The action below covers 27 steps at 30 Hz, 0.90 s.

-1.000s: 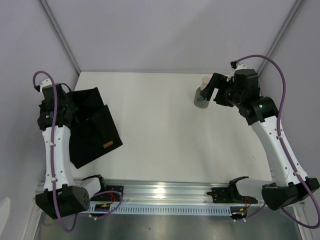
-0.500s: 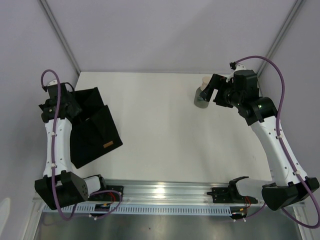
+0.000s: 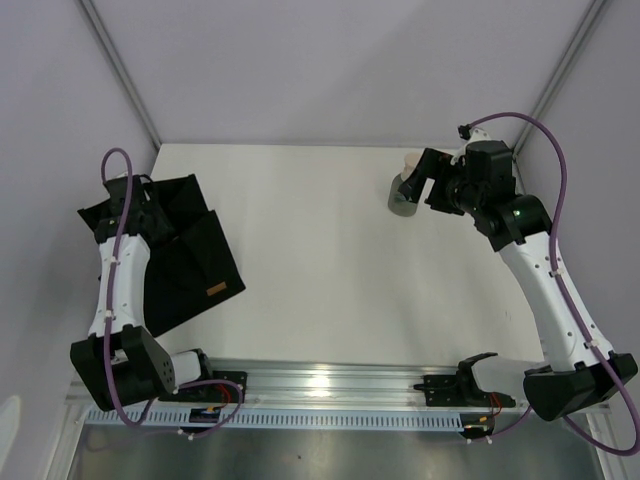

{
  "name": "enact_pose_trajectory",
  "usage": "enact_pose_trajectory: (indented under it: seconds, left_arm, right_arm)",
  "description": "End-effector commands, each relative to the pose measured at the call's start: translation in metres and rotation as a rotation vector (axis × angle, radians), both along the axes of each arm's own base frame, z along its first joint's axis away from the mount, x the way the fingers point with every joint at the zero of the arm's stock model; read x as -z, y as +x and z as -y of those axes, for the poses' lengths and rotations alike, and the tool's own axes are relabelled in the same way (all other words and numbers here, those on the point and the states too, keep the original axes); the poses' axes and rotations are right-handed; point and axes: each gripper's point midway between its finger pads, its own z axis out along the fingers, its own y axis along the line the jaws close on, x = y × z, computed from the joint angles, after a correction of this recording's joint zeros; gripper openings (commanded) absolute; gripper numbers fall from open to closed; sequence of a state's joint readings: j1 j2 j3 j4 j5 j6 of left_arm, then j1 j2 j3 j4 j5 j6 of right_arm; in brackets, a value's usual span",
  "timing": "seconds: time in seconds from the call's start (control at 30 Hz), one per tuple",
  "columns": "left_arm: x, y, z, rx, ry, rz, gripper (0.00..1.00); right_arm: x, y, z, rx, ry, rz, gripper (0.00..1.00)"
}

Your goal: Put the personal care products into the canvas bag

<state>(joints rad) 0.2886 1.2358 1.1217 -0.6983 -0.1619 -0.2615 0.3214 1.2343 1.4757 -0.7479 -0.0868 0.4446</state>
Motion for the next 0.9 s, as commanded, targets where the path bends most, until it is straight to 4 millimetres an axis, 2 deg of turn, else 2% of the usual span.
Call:
enact_pose_trajectory:
  seconds: [0.0,0.13,0.17,0.27,0.37,0.5,0.53,0.6,0.77,0.87]
  left_arm:
    - [-0.021,0.02,-0.007,-0.003,0.023,0.115,0.19]
    - [-0.01,0.016,-0.012,-0.023,0.028,0.059,0.34]
    - [-0.012,0.017,-0.012,-0.024,0.029,0.056,0.4]
    - [-0.014,0.018,-0.012,-0.022,0.025,0.054,0.47]
    - [-0.032,0.018,-0.01,-0.016,0.033,0.103,0.61]
    - [-0.066,0.015,-0.003,0.008,0.033,0.177,0.67]
    - [-0.08,0.014,0.0,0.019,0.034,0.207,0.68]
    - [-0.093,0.01,0.003,0.018,0.028,0.235,0.72]
    - [-0.112,0.007,0.023,0.056,-0.047,0.321,0.78]
    - [-0.128,0.003,0.034,0.083,-0.076,0.383,0.86]
  right_arm:
    - [-0.009,0.004,0.0,0.006,0.008,0.045,0.88]
    - [-0.012,0.006,0.0,0.012,0.009,0.054,0.88]
    - [-0.012,0.007,0.0,0.012,0.011,0.055,0.88]
    - [-0.012,0.007,-0.003,0.006,0.025,0.051,0.88]
    - [-0.015,0.008,-0.005,0.006,0.043,0.051,0.88]
    - [-0.023,0.009,-0.008,-0.002,0.048,0.066,0.88]
    - [-0.02,0.011,-0.01,-0.004,0.044,0.055,0.88]
    - [-0.02,0.012,-0.011,-0.009,0.04,0.047,0.88]
    - [-0.008,0.014,-0.01,-0.021,-0.011,0.03,0.88]
    - [-0.003,0.027,0.0,-0.011,-0.091,0.065,0.89]
